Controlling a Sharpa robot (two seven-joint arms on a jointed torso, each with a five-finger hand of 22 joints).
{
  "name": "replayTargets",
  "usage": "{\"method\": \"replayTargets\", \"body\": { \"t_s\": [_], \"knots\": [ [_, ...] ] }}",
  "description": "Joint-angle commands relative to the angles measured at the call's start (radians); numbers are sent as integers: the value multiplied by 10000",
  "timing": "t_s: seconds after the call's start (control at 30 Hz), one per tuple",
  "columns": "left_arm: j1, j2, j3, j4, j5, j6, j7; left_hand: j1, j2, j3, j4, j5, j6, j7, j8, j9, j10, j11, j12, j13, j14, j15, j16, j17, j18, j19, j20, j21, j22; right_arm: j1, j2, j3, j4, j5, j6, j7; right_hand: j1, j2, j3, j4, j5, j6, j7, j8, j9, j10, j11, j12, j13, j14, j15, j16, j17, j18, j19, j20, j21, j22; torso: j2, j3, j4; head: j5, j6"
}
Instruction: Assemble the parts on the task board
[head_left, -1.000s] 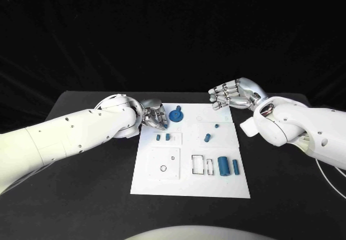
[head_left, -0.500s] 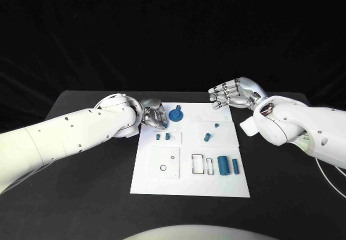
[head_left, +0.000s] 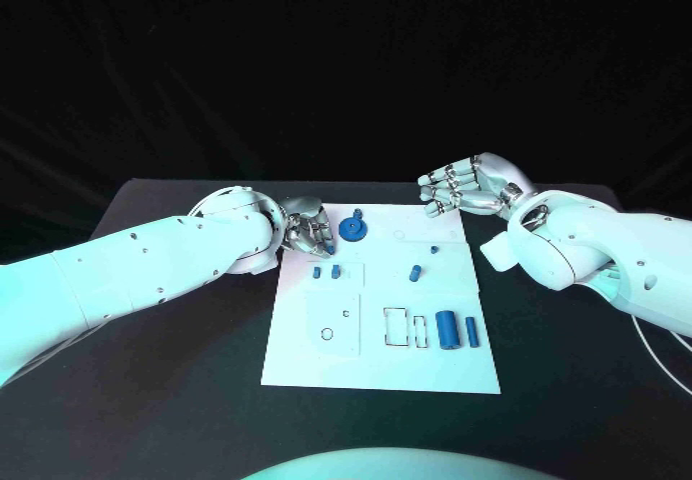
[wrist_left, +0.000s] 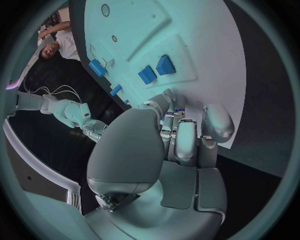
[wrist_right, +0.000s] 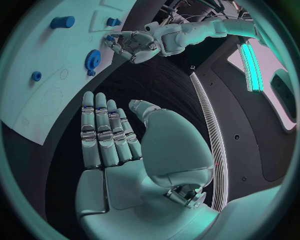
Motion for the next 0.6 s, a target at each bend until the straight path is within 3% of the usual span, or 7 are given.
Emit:
{"method": "replayTargets", "body": {
  "t_s": [0.03, 0.47, 0.6],
  "knots": [
    [1, 3, 4, 22, 2, -91, 40, -35, -64, 48, 14, 38, -92, 22, -53, -17, 14, 62, -11, 15, -14, 60, -19, -15, -137, -6, 41, 18, 7, -7, -4, -2, 1, -12, 159, 25, -77, -12, -6, -59, 53, -89, 46, -56, -19, -97, 10, -57, -12, -106, 15, -37, -35, 49, 17, 77, -67, -11, -2, 1, -14, 20, -15],
    [1, -62, 4, 15, 62, -129, -10, -67, -100, 73, 16, 41, -201, 79, -145, -60, 25, 95, -24, 43, -14, 86, -14, -30, -135, -10, 64, 7, 16, -10, 5, -12, -37, 53, 345, -2, -106, -4, -59, -99, 49, -186, 60, -108, -43, -255, 52, -134, -9, -295, 69, -37, -210, 53, -86, 128, -260, -13, -3, 2, -5, 14, -61],
    [1, -150, 5, 51, 123, -134, -112, -34, -127, 129, -22, 49, -293, 127, -221, -96, -24, 131, -60, 56, -27, 113, -23, -65, -124, -35, 85, -52, -5, -12, -3, -15, -62, 62, 293, 193, -1, 73, -12, -204, 45, -53, -31, -36, -12, -259, 0, -128, -1, -301, 44, -4, -291, 70, -74, 125, -335, 1, -7, 0, -12, 17, -62]
  ]
}}
